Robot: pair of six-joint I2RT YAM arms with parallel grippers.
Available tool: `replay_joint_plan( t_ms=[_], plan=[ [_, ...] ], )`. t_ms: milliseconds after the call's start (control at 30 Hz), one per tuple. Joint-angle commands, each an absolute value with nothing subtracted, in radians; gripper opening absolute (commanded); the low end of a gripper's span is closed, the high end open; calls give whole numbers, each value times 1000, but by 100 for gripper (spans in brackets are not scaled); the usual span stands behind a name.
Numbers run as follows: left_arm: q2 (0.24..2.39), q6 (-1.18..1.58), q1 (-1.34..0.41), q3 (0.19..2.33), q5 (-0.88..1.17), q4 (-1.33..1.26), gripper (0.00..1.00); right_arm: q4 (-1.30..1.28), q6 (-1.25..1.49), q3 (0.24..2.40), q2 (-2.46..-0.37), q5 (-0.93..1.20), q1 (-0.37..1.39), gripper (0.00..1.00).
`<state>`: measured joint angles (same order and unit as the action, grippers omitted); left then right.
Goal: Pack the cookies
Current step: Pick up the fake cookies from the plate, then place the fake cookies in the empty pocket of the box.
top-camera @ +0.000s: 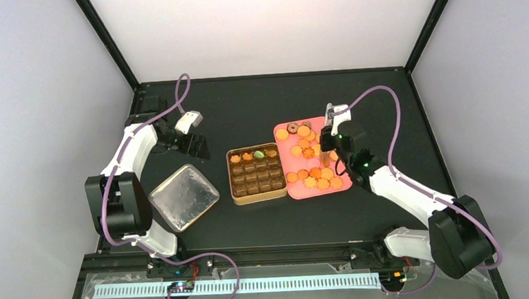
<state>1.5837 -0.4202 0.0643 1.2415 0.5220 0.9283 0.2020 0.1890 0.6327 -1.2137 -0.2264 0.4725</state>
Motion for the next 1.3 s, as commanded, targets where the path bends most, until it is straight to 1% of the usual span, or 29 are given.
replay_joint_plan(
  t_ms=[0, 67, 333, 667, 800, 1000, 1267],
  plan=[
    [1569, -437, 71, 1269, 545, 948, 95, 208, 189, 659, -1179, -245, 462, 5],
    [1569, -437, 70, 1269, 543, 949, 95, 207, 188, 662, -1168, -240, 462, 1],
    [1569, -436, 72, 1269, 540, 948, 95, 191, 185, 678, -1142, -259, 458, 1],
    [1573, -435, 72, 1275, 540, 949, 94, 177, 189, 702, -1112, -222, 455, 1],
    [1571, -437, 71, 1275, 537, 951, 93, 158, 196, 737, -1093, -159, 455, 1],
    [1572, -436, 72, 1273, 532, 954, 93, 167, 257, 807, -1095, 16, 474, 1],
    [1572, -437, 71, 1272, 522, 956, 93, 190, 284, 941, -1209, 85, 613, 1]
  ],
)
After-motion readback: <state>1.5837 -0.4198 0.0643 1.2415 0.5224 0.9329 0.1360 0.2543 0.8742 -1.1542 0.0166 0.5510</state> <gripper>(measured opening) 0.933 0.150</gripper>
